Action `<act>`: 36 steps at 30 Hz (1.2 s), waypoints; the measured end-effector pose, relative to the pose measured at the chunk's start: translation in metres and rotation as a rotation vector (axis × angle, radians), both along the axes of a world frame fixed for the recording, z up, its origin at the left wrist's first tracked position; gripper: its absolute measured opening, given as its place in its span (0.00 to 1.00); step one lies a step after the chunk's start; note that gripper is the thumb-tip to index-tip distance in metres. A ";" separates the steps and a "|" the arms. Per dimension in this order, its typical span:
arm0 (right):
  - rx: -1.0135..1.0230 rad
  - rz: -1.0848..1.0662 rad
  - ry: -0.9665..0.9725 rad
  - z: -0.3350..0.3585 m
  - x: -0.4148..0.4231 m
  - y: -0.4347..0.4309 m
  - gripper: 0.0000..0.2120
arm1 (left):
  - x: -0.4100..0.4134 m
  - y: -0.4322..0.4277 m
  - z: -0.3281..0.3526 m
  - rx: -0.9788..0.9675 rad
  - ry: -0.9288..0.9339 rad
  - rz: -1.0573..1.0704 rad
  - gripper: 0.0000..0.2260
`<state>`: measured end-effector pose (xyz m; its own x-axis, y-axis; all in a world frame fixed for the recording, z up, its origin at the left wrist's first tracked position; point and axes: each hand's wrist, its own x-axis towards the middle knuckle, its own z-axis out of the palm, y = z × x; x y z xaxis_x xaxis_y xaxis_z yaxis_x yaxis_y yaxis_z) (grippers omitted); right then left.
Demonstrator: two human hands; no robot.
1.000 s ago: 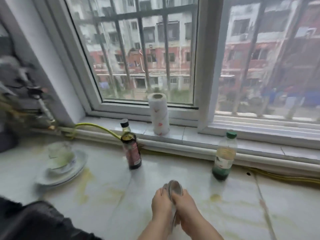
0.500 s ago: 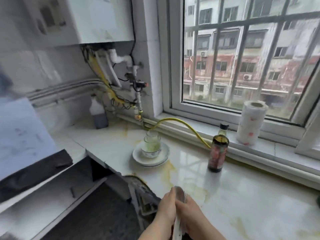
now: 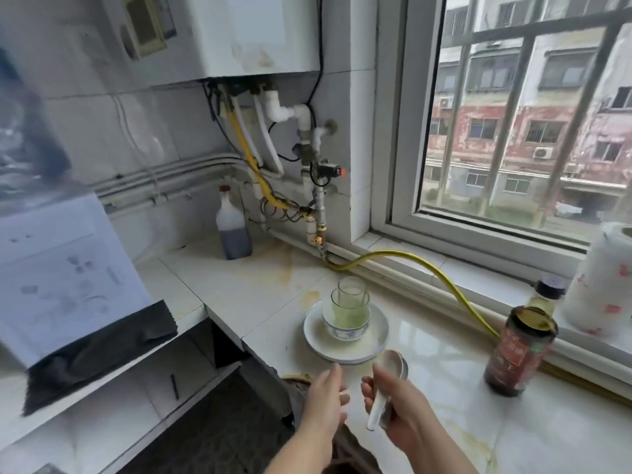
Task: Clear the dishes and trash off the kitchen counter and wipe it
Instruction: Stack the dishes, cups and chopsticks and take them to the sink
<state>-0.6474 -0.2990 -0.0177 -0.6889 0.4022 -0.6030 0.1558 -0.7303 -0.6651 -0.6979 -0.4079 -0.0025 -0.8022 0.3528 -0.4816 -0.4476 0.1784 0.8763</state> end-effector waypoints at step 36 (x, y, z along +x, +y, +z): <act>0.053 -0.439 -0.135 -0.010 -0.120 0.070 0.07 | -0.217 0.086 -0.034 -0.240 0.148 0.025 0.17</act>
<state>-0.7674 -0.2290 -0.0275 -0.3634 0.6713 -0.6459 -0.0731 -0.7118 -0.6986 -0.9146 -0.3223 -0.0370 -0.8769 0.2222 -0.4262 -0.3250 0.3792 0.8664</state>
